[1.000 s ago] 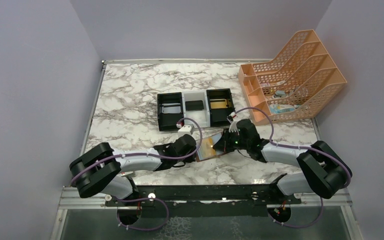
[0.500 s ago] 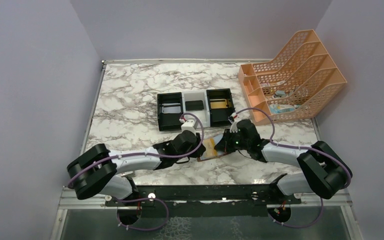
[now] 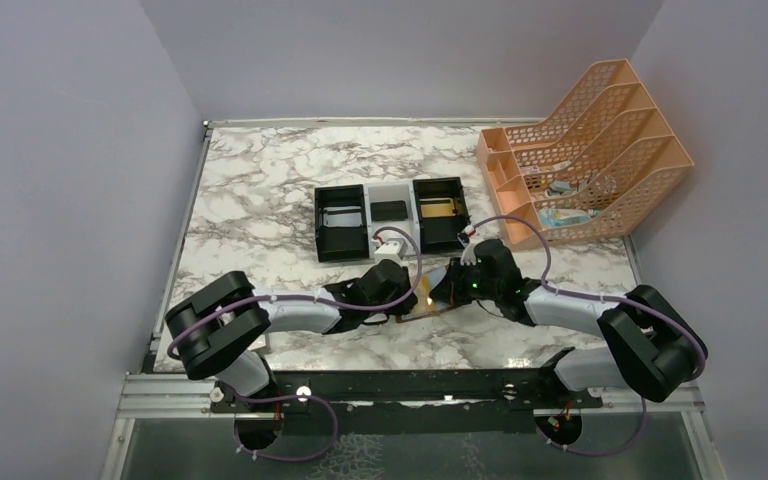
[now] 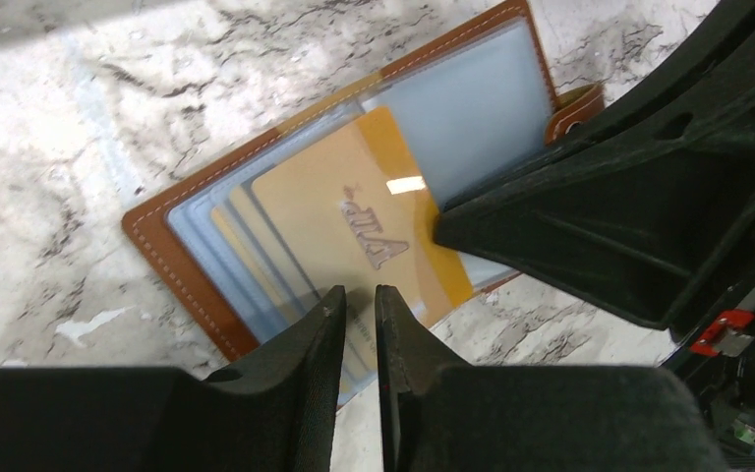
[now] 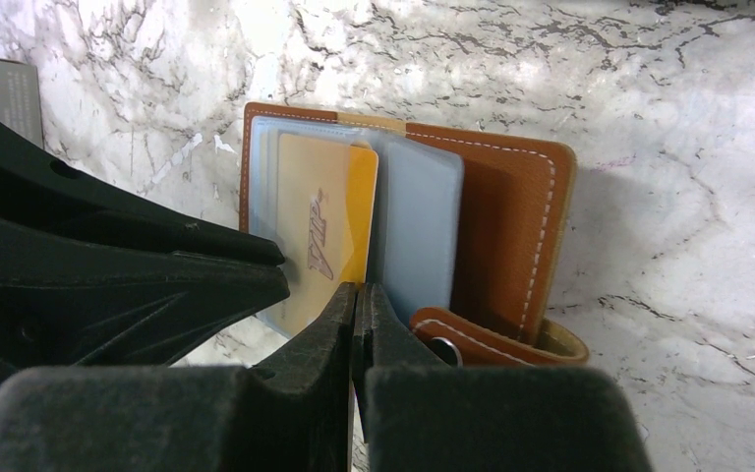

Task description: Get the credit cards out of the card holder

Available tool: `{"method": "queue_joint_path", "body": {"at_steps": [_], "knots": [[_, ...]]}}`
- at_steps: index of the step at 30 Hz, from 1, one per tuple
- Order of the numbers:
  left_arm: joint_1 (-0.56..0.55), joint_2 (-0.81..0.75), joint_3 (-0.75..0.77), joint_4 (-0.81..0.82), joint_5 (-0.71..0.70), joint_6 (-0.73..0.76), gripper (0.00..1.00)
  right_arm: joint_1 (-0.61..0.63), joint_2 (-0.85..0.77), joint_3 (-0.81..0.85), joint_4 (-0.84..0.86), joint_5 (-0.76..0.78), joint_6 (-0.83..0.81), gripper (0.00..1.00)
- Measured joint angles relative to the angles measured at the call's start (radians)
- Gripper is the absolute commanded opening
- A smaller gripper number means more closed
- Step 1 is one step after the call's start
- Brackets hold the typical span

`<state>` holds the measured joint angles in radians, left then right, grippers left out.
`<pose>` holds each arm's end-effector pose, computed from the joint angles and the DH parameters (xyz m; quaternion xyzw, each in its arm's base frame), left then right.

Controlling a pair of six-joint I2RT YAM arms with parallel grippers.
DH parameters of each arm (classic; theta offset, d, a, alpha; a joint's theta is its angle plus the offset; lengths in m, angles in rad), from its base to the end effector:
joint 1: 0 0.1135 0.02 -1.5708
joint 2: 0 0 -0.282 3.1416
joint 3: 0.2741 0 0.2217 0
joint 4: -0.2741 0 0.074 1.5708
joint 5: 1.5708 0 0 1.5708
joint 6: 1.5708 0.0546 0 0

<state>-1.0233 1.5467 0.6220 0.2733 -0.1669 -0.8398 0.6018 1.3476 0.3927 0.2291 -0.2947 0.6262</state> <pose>0.1594 -0.2440 0.1836 0.0450 0.8927 -0.3103 0.3237 0.1759 0.1400 0.1652 -0.0492 0.9029 0.3431 0.2544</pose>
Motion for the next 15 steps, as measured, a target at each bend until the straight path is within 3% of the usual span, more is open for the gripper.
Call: {"method": "queue_joint_path", "body": {"at_steps": [9,15], "knots": [[0.0,-0.041,-0.036,-0.013,-0.007,-0.011,0.23,-0.002,-0.009,-0.003,-0.001,0.009,0.0,0.01],[0.0,-0.023,-0.027,-0.006,-0.006,-0.013,0.17,-0.002,-0.022,-0.006,-0.005,0.011,-0.003,0.01]]}}
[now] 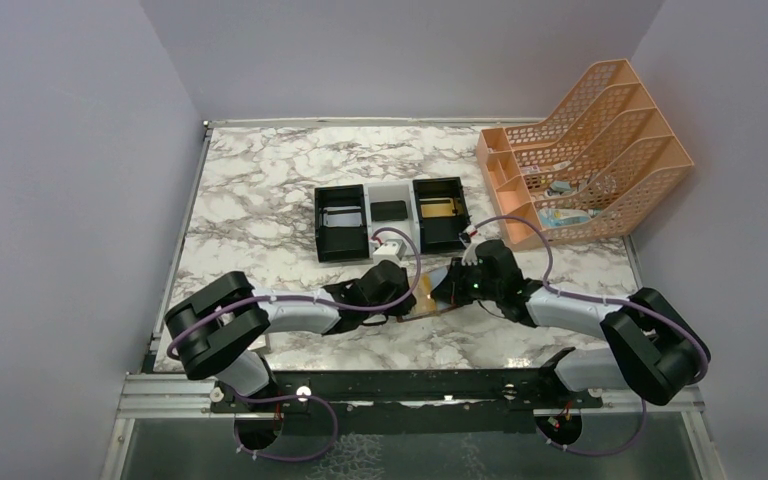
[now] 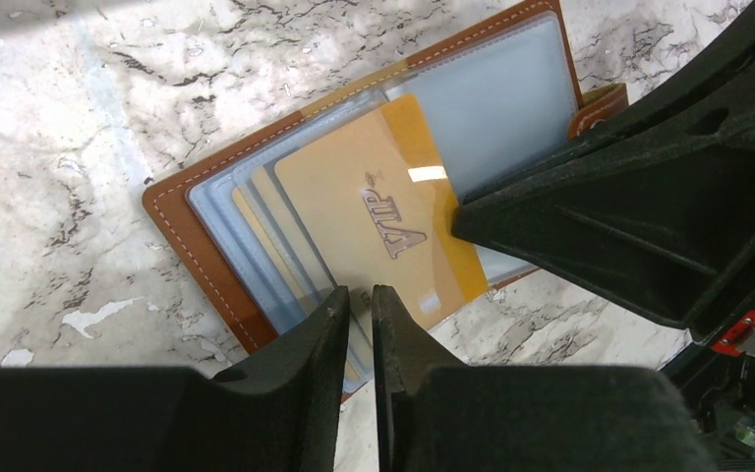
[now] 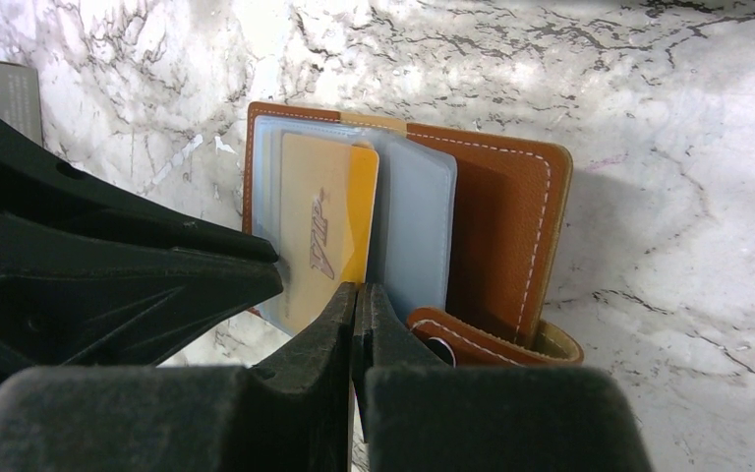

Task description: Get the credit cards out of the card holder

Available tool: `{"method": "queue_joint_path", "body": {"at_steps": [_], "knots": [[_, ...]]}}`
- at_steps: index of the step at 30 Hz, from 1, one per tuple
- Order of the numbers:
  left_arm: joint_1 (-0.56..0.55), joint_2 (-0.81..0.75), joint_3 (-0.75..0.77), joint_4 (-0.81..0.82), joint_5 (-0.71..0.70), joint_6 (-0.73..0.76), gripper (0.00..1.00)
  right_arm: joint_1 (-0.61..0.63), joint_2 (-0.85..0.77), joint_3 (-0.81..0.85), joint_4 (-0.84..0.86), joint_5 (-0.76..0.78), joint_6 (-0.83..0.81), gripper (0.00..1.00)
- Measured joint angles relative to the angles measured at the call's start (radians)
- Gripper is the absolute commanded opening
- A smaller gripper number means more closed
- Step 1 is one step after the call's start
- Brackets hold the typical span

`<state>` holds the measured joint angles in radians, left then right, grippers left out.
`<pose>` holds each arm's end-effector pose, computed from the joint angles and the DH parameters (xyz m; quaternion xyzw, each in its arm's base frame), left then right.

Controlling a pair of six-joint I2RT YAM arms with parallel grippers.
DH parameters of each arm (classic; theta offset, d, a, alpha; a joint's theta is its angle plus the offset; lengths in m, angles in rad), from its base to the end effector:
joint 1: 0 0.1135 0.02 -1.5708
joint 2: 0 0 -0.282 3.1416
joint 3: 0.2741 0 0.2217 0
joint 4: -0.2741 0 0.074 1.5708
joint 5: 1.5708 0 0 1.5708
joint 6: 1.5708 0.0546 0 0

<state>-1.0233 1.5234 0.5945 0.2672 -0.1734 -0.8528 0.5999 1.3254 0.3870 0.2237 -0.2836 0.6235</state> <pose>0.1555 -0.2370 0.1817 0.0383 0.8951 -0.3067 0.3214 0.1742 0.1377 0.1675 -0.0480 0.9013 0.3412 0.2626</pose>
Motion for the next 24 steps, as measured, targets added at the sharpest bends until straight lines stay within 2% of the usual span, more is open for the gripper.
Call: {"method": "queue_joint_path", "body": {"at_steps": [11,19,24], "knots": [[0.0,0.018,0.032,-0.046,-0.042,-0.026,0.13,-0.061,-0.027,-0.022,-0.021,0.001,-0.006,0.01],[0.0,0.056,0.068,-0.047,-0.04,-0.012,0.06,-0.066,-0.029,-0.024,-0.021,-0.04,-0.023,0.27],[0.0,0.071,0.099,-0.081,-0.045,-0.007,0.04,-0.07,-0.013,-0.024,-0.013,-0.04,-0.026,0.29]]}}
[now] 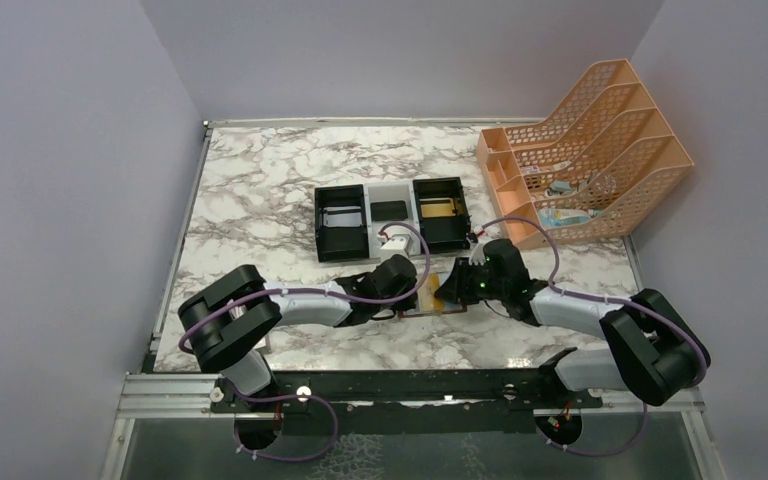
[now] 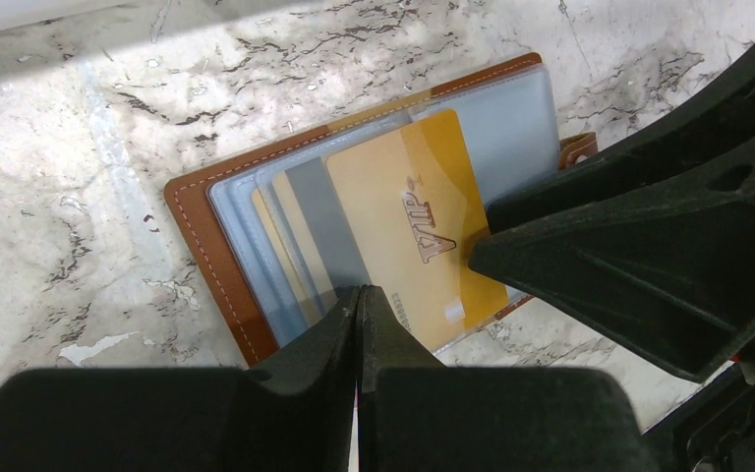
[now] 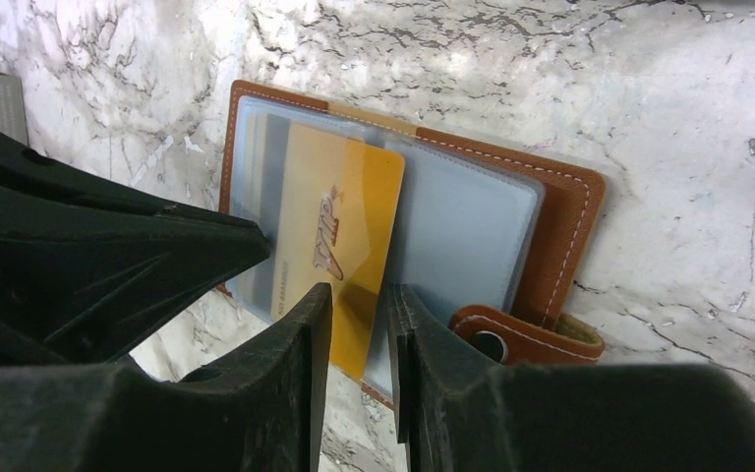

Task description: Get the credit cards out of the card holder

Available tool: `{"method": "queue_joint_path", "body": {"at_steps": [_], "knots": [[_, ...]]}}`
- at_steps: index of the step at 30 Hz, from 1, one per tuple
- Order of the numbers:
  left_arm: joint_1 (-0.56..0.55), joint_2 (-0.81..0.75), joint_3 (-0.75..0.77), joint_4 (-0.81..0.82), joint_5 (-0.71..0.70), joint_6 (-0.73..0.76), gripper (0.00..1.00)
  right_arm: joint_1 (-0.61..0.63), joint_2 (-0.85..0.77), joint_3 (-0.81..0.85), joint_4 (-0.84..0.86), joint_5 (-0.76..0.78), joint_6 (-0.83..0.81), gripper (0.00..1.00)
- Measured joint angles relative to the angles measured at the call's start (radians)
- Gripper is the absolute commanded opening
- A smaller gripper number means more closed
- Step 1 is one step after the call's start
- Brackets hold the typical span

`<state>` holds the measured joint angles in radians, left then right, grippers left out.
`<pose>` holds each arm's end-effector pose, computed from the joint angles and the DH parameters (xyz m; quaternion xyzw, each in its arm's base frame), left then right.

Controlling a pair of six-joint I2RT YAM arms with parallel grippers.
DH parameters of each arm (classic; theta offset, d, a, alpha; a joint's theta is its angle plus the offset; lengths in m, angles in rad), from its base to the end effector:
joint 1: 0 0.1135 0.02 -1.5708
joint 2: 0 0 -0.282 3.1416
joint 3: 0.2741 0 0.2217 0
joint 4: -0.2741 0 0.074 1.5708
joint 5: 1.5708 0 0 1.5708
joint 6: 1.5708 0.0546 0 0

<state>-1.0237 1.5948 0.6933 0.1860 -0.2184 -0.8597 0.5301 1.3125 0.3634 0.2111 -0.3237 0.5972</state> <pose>0.1674 -0.2520 0.1818 0.0290 0.9052 -0.2750 0.3228 0.1759 0.1232 0.1630 -0.0349 0.9043 0.3379 0.2587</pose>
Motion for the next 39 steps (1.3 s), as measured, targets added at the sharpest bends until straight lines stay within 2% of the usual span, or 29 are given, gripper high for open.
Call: {"method": "queue_joint_path", "body": {"at_steps": [7,12,15,24,26,30,34,39], "knots": [[-0.004,0.011,0.021,-0.027,-0.011,0.003,0.02,-0.013,0.071,0.0,0.084,-0.022,0.044,0.27],[-0.006,0.021,0.036,-0.037,-0.011,0.01,0.0,-0.017,0.097,-0.02,0.151,-0.051,0.082,0.09],[-0.006,0.021,0.038,-0.039,-0.012,0.011,0.0,-0.026,0.089,-0.035,0.16,-0.05,0.1,0.02],[-0.006,0.021,0.037,-0.039,-0.019,0.011,0.01,-0.085,-0.038,-0.094,0.138,-0.04,0.124,0.01],[-0.006,0.021,0.037,-0.039,-0.019,0.011,0.04,-0.089,-0.048,-0.096,0.133,-0.04,0.125,0.01],[-0.013,0.018,0.037,-0.04,-0.018,0.01,0.19,-0.093,-0.048,-0.096,0.132,-0.041,0.125,0.01],[-0.032,0.008,0.041,-0.048,-0.017,0.011,0.31,-0.093,-0.047,-0.096,0.132,-0.04,0.125,0.01],[-0.053,0.008,0.06,-0.055,-0.014,0.019,0.32,-0.093,-0.047,-0.096,0.132,-0.04,0.129,0.01]]}}
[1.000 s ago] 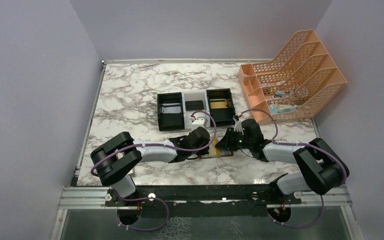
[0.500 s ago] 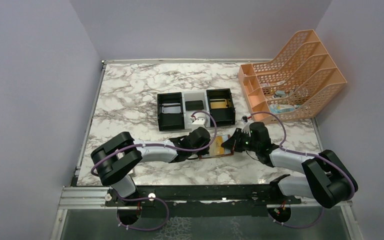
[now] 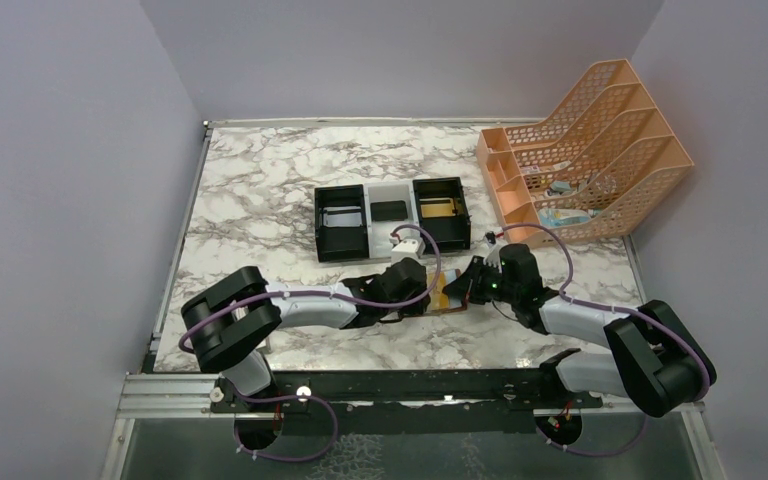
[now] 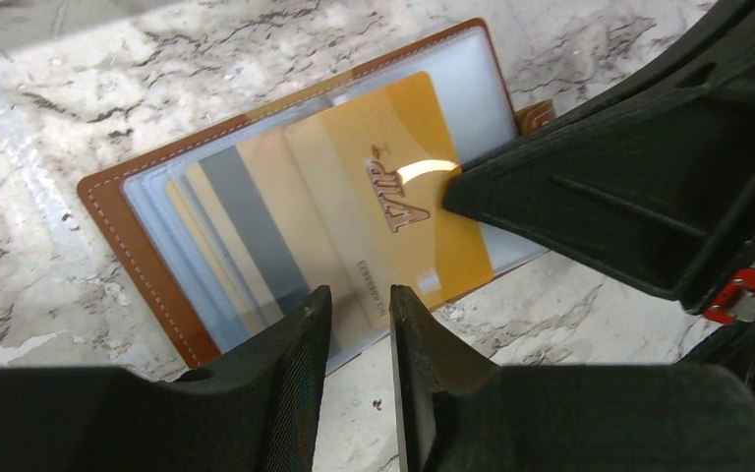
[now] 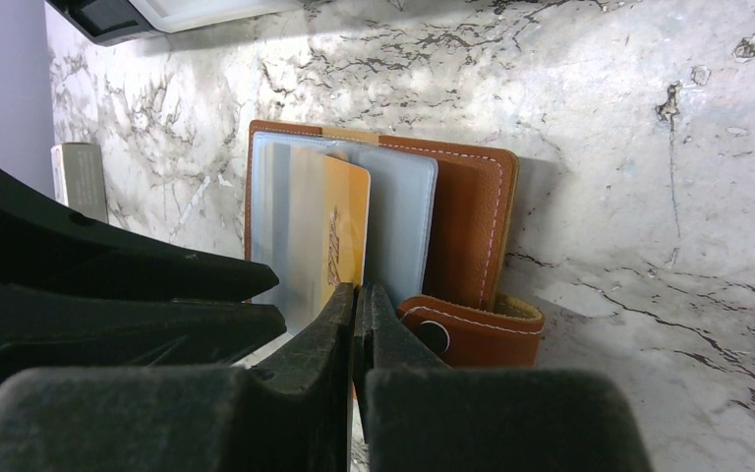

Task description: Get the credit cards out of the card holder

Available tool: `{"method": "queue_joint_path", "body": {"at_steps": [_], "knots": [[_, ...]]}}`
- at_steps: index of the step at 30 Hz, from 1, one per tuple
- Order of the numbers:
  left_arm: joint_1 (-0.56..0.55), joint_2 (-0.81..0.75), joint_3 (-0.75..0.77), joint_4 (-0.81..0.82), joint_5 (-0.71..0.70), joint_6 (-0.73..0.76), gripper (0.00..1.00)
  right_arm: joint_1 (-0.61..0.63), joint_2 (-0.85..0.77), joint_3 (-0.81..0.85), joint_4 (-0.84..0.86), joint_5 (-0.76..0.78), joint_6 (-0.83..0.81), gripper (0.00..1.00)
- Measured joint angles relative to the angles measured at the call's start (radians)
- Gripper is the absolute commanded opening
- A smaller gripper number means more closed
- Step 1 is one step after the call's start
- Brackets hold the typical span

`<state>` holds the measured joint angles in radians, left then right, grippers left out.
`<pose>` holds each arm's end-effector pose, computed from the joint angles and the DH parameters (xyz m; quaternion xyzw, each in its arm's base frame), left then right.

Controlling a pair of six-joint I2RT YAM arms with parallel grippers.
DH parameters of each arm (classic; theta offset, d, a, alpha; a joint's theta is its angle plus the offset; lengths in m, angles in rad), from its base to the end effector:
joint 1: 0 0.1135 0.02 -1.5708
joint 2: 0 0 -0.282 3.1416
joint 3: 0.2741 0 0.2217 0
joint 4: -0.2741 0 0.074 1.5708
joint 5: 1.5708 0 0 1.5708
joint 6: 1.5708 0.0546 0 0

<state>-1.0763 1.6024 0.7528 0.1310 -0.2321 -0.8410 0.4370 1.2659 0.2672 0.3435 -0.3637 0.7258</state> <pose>0.1585 -0.2674 0.1910 0.0586 0.9038 -0.2754 0.3222 0.1734 0.1024 0.1594 0.0479 0.8846 0.3743 0.2742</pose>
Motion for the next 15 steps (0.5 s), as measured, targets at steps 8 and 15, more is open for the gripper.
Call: {"method": "queue_joint_path", "body": {"at_steps": [8,15], "knots": [[-0.004,0.048,0.01,0.063,0.018,0.002,0.28,0.0,0.0,0.0,0.0,0.0,0.002,0.01],[-0.004,0.066,0.036,0.025,-0.003,-0.007,0.22,0.0,-0.018,0.0,0.0,-0.005,-0.005,0.02]]}}
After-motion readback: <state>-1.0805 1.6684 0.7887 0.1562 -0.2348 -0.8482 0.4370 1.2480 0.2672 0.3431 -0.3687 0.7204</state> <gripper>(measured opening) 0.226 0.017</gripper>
